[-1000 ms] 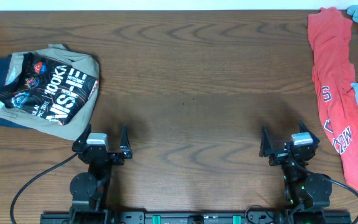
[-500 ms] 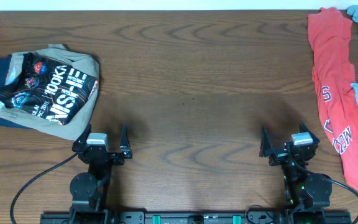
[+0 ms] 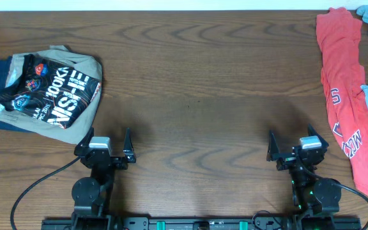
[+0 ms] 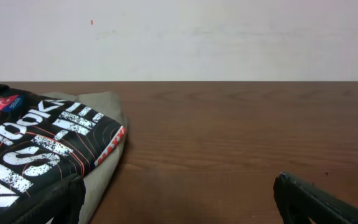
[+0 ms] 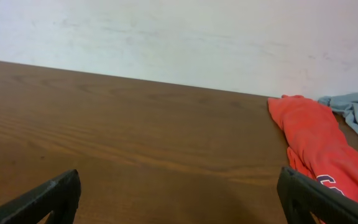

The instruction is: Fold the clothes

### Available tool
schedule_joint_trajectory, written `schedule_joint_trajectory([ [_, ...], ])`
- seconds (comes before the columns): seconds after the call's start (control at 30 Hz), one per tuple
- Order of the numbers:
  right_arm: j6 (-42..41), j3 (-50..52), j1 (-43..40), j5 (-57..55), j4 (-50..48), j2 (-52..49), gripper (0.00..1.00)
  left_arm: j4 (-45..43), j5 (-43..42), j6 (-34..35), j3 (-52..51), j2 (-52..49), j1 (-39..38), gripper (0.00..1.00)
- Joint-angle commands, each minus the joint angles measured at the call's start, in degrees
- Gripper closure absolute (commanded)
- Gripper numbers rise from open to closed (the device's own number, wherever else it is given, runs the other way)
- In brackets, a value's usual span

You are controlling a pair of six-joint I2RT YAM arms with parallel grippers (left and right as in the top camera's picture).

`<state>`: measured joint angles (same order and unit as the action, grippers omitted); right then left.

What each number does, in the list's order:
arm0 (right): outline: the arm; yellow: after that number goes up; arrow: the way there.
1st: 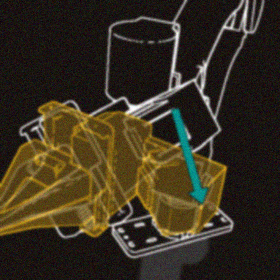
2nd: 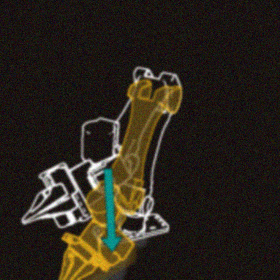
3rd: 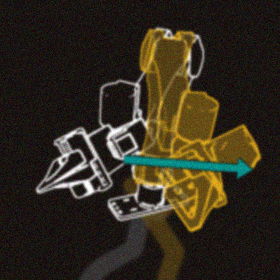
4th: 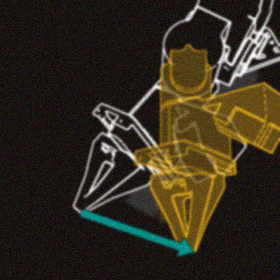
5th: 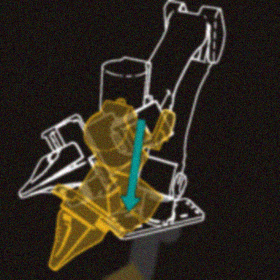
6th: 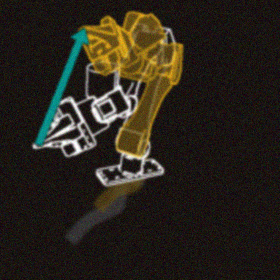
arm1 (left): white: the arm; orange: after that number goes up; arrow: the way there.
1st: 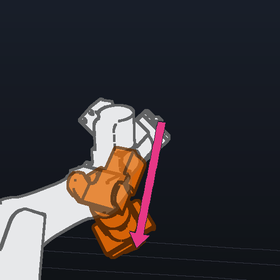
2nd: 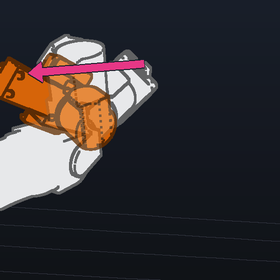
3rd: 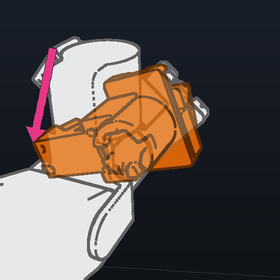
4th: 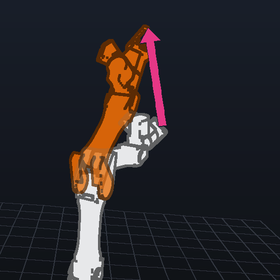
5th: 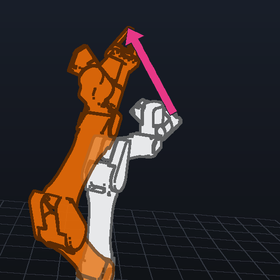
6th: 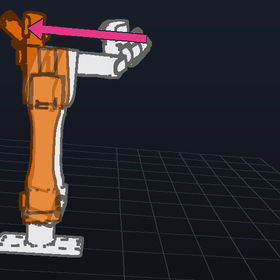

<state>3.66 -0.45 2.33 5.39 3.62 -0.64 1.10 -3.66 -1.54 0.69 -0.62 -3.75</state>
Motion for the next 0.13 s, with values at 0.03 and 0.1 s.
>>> schedule_joint_trajectory([
  [0.03, 0.92, 0.13, -0.02, 0.02, 0.22, 0.33, 0.01, 2.69, -0.35, 0.09, -0.46, 0.39, 0.24, 0.02],
  [0.1, 0.92, 0.13, -0.02, 0.02, 0.22, 0.33, 0.01, 2.69, -0.35, 0.09, -0.46, 0.39, 0.26, 0.02],
])
